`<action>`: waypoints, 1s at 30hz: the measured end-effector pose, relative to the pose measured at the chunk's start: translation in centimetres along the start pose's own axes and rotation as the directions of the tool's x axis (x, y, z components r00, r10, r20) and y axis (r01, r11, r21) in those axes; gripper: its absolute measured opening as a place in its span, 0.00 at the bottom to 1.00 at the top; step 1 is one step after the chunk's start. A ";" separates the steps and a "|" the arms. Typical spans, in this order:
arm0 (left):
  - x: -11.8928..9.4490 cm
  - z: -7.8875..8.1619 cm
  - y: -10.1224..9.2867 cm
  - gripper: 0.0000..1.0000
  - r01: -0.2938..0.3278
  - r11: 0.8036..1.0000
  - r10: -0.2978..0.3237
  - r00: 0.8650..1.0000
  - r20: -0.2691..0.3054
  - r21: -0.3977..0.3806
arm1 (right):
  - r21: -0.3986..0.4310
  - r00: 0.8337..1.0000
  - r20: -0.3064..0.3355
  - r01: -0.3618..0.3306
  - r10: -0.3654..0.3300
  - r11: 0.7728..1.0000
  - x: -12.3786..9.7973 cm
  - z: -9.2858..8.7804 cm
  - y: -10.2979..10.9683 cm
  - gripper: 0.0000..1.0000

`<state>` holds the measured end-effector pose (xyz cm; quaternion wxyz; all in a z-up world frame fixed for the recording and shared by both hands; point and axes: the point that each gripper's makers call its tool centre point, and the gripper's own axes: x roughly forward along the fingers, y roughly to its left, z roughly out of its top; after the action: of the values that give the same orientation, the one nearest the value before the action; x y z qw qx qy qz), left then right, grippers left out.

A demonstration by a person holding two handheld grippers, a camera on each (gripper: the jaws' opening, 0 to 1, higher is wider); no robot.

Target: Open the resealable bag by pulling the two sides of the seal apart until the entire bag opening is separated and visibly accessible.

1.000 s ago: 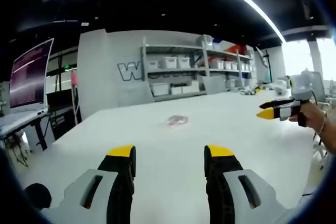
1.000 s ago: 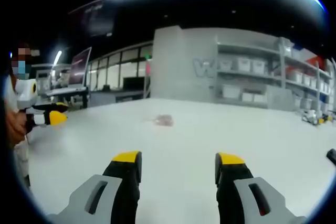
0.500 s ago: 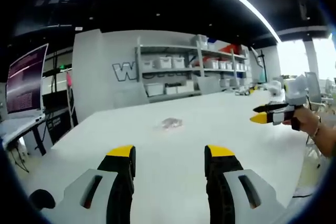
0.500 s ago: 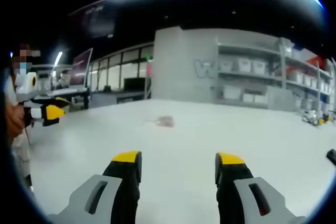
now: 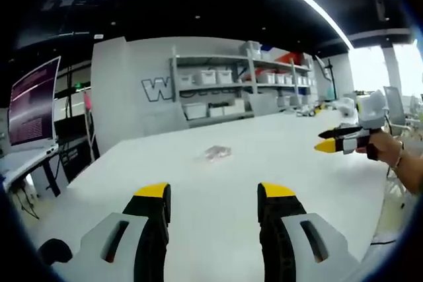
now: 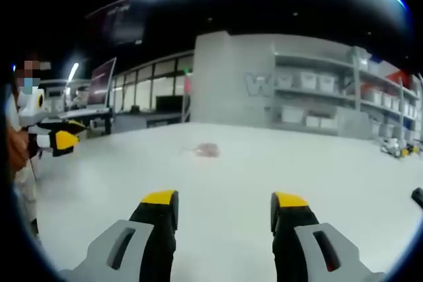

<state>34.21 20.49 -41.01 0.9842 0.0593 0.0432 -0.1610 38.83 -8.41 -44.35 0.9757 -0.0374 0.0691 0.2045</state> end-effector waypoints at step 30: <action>0.6 -1.7 0.7 1.00 -0.046 0.999 0.045 0.994 -0.095 -0.009 | -0.010 1.000 0.001 -0.008 0.008 1.000 0.2 0.5 0.6 0.57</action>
<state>34.89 21.13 -42.67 0.9848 0.0625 0.0896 -0.1353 38.80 -7.75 -43.90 0.9747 -0.0419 0.0675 0.2087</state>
